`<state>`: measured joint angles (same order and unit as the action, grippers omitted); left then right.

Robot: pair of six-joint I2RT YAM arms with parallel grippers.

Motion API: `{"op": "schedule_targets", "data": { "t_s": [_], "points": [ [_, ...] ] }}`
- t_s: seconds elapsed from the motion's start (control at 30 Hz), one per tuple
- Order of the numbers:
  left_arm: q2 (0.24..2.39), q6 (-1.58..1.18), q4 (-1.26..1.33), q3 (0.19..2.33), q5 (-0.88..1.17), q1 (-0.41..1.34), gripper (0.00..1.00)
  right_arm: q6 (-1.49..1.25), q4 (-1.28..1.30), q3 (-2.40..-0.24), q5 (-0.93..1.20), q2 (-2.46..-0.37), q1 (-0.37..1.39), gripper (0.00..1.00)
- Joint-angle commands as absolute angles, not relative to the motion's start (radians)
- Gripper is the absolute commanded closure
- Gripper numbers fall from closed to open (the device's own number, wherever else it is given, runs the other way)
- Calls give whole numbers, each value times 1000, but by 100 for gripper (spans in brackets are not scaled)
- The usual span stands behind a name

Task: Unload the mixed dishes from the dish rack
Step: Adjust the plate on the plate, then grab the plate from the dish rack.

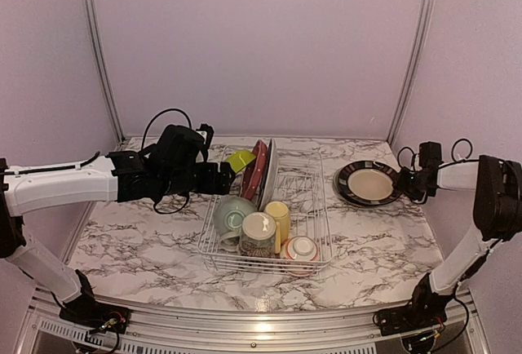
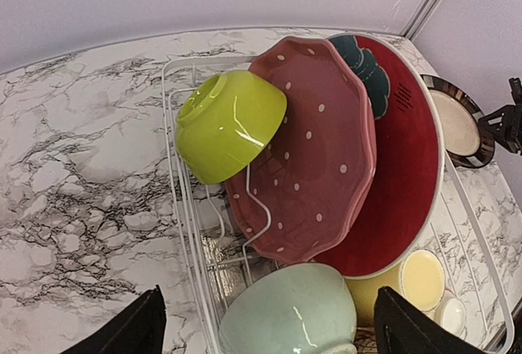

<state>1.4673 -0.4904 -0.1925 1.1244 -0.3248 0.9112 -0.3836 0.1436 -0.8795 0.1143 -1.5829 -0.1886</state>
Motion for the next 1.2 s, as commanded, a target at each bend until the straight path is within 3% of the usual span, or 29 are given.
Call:
{"op": "schedule_targets", "data": {
  "t_s": [0.0,0.2,0.43,0.7,0.87,1.17],
  "points": [
    [1436,-492,-221,1102,-346,908,9,-386,105,-918,170,-1617,-191,64],
    [1449,-492,-215,1107,-338,908,9,-390,81,-915,198,-1660,-179,80],
    [1456,-492,-216,1116,-339,909,9,-386,78,-893,199,-1634,-172,80],
    [1465,-489,-214,1121,-342,909,6,-326,262,-931,-72,-1466,-114,33],
    [1482,-489,-200,1131,-335,909,6,-345,323,-948,-115,-1355,-8,25],
    [1469,-494,-193,1122,-327,909,5,-489,311,-1061,-96,-1335,442,19]
  ]
}}
